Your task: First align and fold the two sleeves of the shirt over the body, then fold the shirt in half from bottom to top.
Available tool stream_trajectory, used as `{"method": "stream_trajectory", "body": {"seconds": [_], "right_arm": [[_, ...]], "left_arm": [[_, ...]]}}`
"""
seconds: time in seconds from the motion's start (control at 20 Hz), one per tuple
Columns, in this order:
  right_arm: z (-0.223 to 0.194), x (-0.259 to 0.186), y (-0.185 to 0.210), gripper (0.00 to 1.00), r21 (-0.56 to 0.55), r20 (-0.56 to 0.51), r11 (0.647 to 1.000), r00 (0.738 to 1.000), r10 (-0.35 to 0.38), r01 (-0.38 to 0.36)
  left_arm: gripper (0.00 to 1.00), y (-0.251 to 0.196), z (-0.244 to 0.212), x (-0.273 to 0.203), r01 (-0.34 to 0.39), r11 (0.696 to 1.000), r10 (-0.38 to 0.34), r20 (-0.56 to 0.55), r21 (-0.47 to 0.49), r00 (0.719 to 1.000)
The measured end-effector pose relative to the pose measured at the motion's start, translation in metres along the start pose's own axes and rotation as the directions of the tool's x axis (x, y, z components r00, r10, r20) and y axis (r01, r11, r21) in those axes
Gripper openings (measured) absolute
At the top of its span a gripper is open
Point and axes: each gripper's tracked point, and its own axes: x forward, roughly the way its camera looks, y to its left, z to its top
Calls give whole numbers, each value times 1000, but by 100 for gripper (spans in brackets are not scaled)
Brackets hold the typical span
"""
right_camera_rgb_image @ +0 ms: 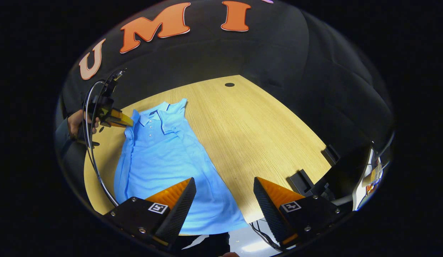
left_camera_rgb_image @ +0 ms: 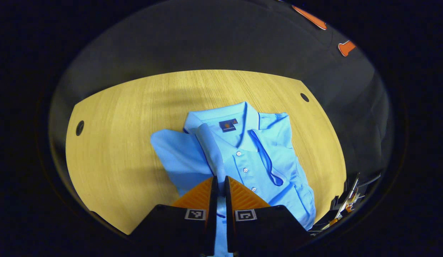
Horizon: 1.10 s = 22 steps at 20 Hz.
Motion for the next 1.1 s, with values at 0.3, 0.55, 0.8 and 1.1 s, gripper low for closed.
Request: {"method": "stream_trajectory", "body": {"seconds": [0.3, 0.55, 0.8, 1.1], "right_arm": [[-19, 9, 3, 99, -47, -62, 997, 996, 59, -62], [-34, 15, 5, 99, -129, -103, 983, 988, 118, -131], [-59, 21, 2, 99, -188, -162, 964, 974, 158, -188], [-81, 24, -1, 99, -245, -209, 943, 962, 175, -225]], "left_arm": [[98, -6, -19, -42, -37, 994, 27, 97, 107, 995], [99, -12, -81, -80, -34, 998, 29, 112, 44, 993], [100, -7, -154, -103, -84, 996, 85, 78, -14, 993], [100, 0, -231, -122, -127, 986, 131, 28, -107, 991]]}}
